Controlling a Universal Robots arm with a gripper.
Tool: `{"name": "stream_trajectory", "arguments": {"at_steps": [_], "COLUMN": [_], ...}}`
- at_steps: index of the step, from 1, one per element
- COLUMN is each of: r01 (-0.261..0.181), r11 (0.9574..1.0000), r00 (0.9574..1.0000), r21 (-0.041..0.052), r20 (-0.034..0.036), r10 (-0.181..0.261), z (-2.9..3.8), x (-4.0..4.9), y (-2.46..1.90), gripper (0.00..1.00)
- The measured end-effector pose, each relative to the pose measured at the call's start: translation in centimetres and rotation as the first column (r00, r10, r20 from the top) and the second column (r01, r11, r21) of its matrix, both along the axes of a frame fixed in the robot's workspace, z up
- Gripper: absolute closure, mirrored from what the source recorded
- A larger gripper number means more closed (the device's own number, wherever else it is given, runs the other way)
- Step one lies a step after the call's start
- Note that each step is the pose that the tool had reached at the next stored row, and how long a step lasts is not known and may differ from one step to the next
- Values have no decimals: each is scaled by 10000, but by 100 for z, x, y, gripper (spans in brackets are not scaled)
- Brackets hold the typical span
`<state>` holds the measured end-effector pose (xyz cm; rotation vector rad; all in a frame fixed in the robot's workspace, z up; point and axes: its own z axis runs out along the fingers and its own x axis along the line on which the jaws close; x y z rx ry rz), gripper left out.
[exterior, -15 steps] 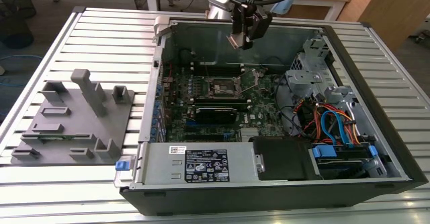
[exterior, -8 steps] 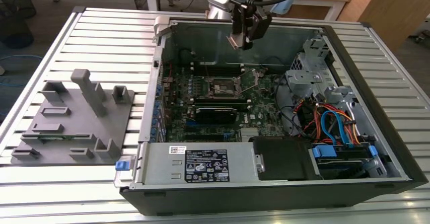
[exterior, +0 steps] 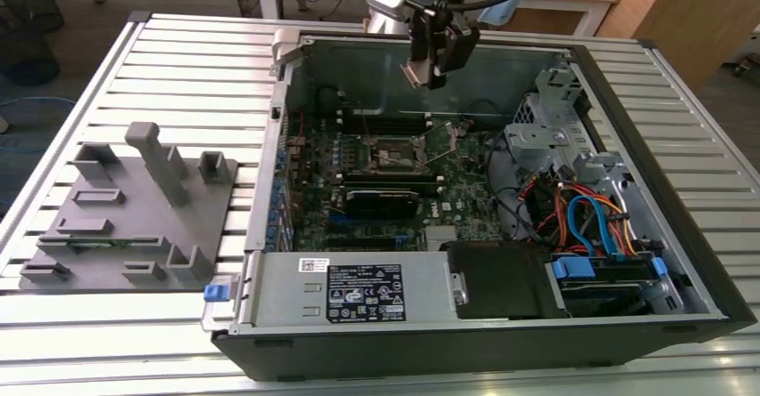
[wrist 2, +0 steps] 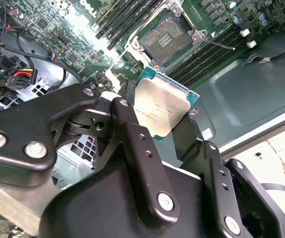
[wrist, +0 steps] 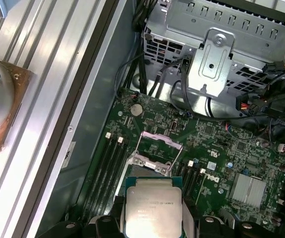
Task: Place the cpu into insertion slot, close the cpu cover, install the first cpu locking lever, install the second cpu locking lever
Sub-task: 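Place the cpu into insertion slot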
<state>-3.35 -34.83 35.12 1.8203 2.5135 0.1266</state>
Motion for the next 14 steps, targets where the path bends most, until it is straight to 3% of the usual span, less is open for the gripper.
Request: {"name": "stream_trajectory", "arguments": {"at_steps": [14], "r01": [127], "r11": [9999], "r00": [9999], "r21": [0], "r20": [0], "r10": [-127], "z": [-10], "x": [0], "y": [0], "gripper": [46]}}
